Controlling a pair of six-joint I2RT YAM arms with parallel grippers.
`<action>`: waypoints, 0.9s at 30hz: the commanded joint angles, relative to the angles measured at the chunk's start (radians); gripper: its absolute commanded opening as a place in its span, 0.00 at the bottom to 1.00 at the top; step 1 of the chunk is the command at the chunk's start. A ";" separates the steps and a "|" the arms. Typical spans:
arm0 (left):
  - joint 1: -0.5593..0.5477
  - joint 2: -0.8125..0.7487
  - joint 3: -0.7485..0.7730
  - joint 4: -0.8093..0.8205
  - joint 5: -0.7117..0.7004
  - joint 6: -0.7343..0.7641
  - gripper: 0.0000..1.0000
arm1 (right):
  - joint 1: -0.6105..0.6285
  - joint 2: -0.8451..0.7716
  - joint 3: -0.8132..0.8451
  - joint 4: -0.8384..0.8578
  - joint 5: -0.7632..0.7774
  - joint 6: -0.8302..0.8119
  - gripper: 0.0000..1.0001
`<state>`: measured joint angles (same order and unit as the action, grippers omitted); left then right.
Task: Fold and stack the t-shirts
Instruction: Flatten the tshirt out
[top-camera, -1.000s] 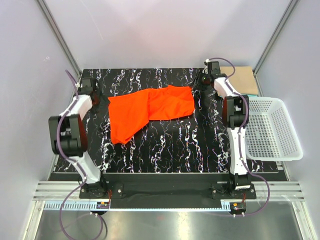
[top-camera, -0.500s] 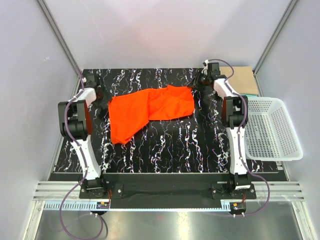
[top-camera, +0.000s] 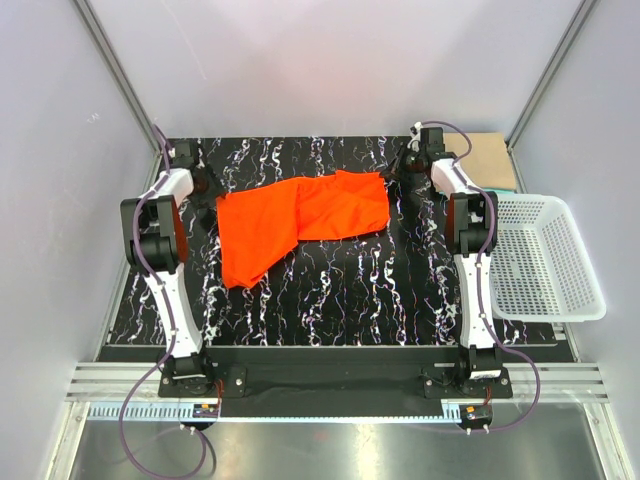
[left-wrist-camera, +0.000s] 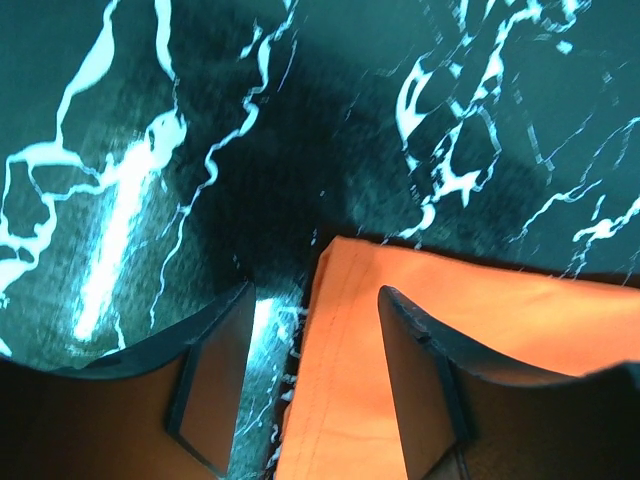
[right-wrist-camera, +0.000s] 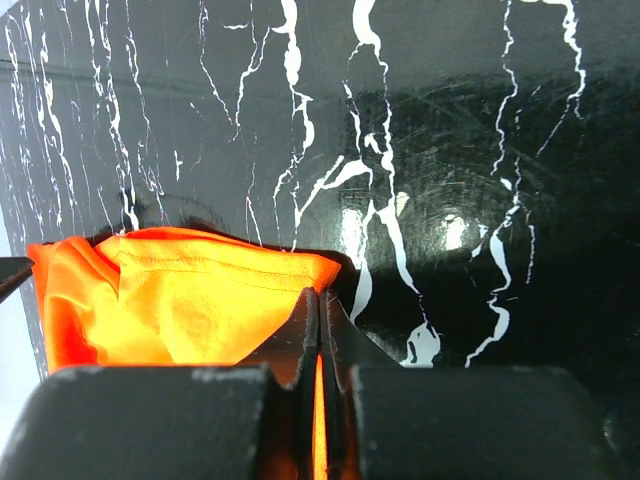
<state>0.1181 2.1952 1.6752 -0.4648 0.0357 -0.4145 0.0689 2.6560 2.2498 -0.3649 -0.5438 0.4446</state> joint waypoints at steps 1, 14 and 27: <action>0.003 -0.021 -0.003 0.011 0.020 0.005 0.57 | -0.015 0.013 0.021 -0.019 -0.002 -0.012 0.00; 0.003 0.098 0.147 -0.046 0.129 0.036 0.48 | -0.021 0.004 0.008 0.000 -0.038 0.011 0.00; -0.008 -0.078 0.253 -0.069 0.237 -0.043 0.00 | -0.021 -0.203 -0.097 0.067 0.161 -0.073 0.00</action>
<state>0.1177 2.2742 1.8404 -0.5594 0.1963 -0.4122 0.0540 2.6381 2.2219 -0.3473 -0.5335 0.4446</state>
